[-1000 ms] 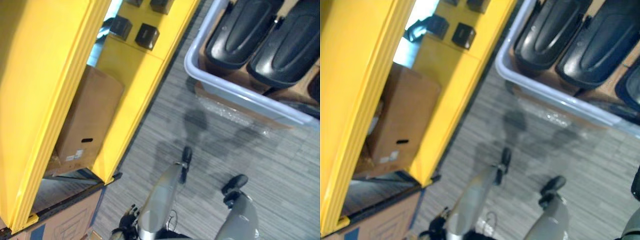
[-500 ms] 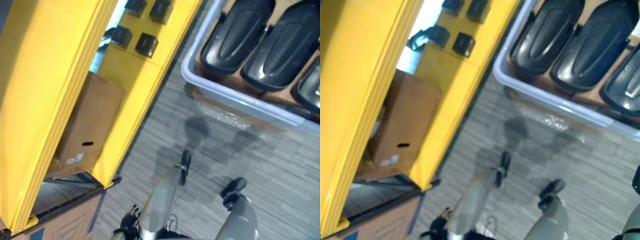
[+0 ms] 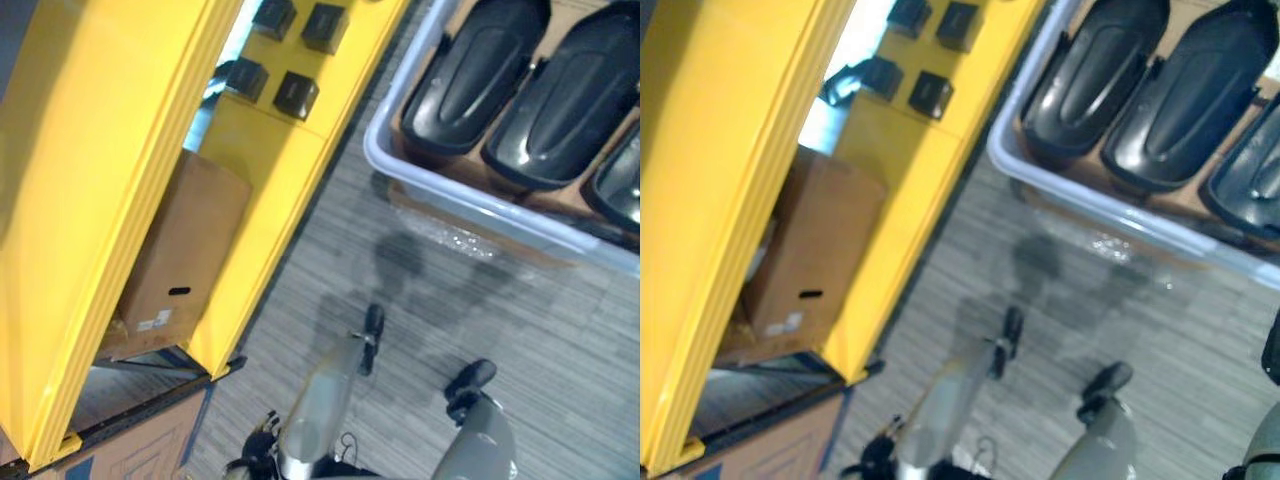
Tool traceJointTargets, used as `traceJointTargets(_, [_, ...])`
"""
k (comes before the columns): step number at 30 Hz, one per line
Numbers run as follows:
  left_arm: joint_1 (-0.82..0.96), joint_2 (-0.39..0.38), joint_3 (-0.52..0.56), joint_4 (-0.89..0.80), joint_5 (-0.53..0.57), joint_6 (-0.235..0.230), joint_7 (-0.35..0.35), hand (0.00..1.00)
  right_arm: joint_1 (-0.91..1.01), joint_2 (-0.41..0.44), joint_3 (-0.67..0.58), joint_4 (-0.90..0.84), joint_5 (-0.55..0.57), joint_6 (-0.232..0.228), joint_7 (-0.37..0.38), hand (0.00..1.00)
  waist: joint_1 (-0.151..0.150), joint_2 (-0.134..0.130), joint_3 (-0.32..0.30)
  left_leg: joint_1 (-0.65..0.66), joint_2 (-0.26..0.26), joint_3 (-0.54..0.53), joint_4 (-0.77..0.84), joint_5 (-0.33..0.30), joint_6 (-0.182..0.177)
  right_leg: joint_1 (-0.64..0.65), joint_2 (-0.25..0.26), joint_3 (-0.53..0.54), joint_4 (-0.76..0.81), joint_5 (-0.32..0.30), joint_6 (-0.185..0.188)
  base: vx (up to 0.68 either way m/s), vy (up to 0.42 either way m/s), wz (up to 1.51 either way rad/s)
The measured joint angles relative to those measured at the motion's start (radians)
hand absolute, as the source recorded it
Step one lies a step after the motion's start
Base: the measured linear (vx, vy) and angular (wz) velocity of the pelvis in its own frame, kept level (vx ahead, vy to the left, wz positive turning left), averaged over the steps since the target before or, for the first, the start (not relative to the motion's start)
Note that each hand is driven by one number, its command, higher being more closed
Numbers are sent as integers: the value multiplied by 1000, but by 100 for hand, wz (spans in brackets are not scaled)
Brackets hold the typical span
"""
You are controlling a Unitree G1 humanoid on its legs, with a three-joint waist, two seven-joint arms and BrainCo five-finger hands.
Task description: Walk over and take plastic housings, then place them on the shelf
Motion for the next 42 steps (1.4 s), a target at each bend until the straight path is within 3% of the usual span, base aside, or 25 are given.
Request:
traceJointTargets(8, [0,1,-28,2,-30,-6,-3,0,21,9,-40,24,38,62,14,0,22,1,-1,-3,-11,-13,1,0,0,11,-5,-20,-3,-1,-1,25,2,5])
traceJointTargets(14, [-2,1,-47,2,-36,-5,-2,0,52,9,-40,39,40,132,102,0,41,21,-16,-16,-15,-19,9,-5,4,4,-10,-25,0,-9,-6,-11,9,2])
traceJointTargets(20, [-2,1,-63,3,-39,-6,1,0,66,5,-56,28,40,189,121,0,43,24,-18,-20,-16,-22,10,-5,4,2,-10,-26,1,-10,-5,0,0,0])
traceJointTargets(21, [-2,1,-64,3,-39,-6,1,0,66,5,-59,29,40,191,122,100,43,24,-18,-19,-16,-23,10,-5,4,3,-10,-26,1,-10,-5,7,0,4])
traceJointTargets(32, [-2,2,-79,1,-39,-6,25,0,84,-46,-119,29,-8,256,188,100,40,25,-18,-17,-17,-34,9,-5,3,16,-11,-46,2,-16,2,-3,0,3])
traceJointTargets(42, [-2,4,-89,-12,-68,-9,35,0,89,-47,-138,57,-97,272,246,100,37,25,-19,-9,-11,-33,8,-5,3,23,-4,-44,0,-16,4,0,0,0])
